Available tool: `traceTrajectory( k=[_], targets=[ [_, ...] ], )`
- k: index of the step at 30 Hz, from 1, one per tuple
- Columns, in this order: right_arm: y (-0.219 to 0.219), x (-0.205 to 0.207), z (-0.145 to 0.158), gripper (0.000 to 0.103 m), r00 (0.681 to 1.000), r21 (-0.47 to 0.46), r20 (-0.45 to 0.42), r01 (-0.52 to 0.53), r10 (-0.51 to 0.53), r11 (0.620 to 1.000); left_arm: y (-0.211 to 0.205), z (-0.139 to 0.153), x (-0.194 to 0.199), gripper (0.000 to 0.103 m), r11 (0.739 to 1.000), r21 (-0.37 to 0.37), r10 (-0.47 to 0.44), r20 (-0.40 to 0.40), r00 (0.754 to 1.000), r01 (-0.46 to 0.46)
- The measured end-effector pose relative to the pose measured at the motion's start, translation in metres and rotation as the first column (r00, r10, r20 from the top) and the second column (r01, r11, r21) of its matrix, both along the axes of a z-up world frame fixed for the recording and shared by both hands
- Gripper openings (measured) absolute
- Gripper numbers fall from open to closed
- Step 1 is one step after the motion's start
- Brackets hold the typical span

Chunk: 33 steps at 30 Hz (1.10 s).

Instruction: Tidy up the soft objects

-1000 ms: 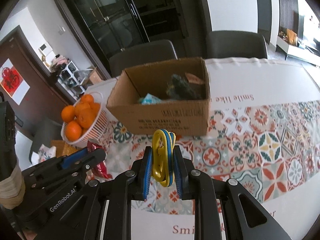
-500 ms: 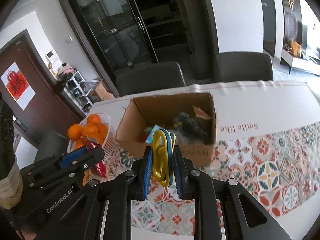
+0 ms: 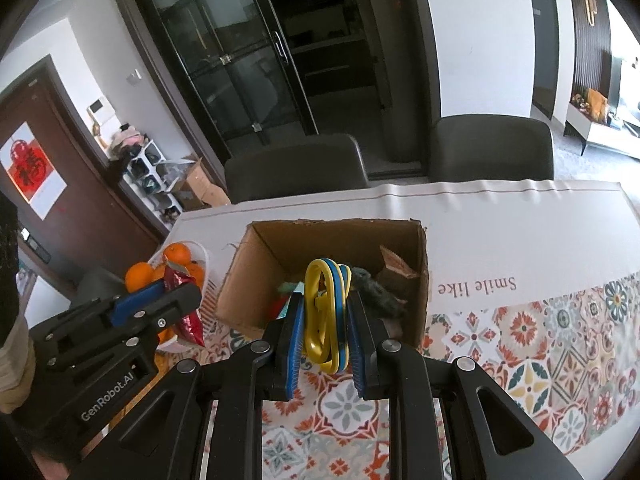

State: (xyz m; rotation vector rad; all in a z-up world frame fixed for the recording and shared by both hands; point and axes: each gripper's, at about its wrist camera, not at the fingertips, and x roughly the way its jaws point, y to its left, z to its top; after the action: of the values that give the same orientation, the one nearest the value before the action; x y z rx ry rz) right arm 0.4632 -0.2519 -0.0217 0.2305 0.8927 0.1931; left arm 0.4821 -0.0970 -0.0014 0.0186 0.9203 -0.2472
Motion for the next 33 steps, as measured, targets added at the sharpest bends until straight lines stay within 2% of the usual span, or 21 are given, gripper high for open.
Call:
traceTrajectory(
  k=[13,15,17,19,25,27,31,33],
  targets=[
    [-0.001,0.048,-0.039,0.023,0.994,0.001,-0.106,-0.01,0.01,1.0,-0.01,-0.037,0.051,0.024,0.999,0.043,0.001,-0.072,0.997,0.002],
    [-0.003,0.055,-0.046,0.024,0.991,0.012,-0.131,-0.007,0.009,1.0,-0.012,-0.041,0.057,0.029,0.999,0.045,0.008,-0.088,0.996,-0.004],
    [-0.006,0.061,-0.052,0.03,0.989,0.003,-0.147,0.006,-0.006,1.0,-0.013,-0.045,0.061,0.039,0.999,0.05,0.017,-0.092,0.996,-0.013],
    [-0.009,0.065,-0.054,0.036,0.988,-0.015,-0.154,0.024,-0.026,1.0,-0.014,-0.047,0.063,0.041,0.997,0.07,0.026,-0.091,0.995,-0.019],
    [-0.014,0.058,-0.05,0.039,0.987,-0.083,-0.146,0.055,-0.067,0.995,-0.008,-0.039,0.042,0.052,0.993,0.112,0.046,-0.047,0.998,-0.04],
    [-0.014,0.049,-0.044,0.042,0.989,-0.099,-0.12,0.071,-0.083,0.993,-0.006,-0.033,0.03,0.053,0.991,0.124,0.055,-0.021,0.998,-0.051],
    [-0.008,0.021,-0.026,0.05,0.994,-0.128,-0.054,0.084,-0.092,0.988,0.003,-0.014,-0.001,0.067,0.989,0.128,0.071,0.038,0.997,-0.076],
    [-0.004,0.001,-0.016,0.056,0.995,-0.138,-0.008,0.1,-0.102,0.985,0.007,-0.004,-0.022,0.07,0.989,0.122,0.07,0.076,0.995,-0.079]
  ],
)
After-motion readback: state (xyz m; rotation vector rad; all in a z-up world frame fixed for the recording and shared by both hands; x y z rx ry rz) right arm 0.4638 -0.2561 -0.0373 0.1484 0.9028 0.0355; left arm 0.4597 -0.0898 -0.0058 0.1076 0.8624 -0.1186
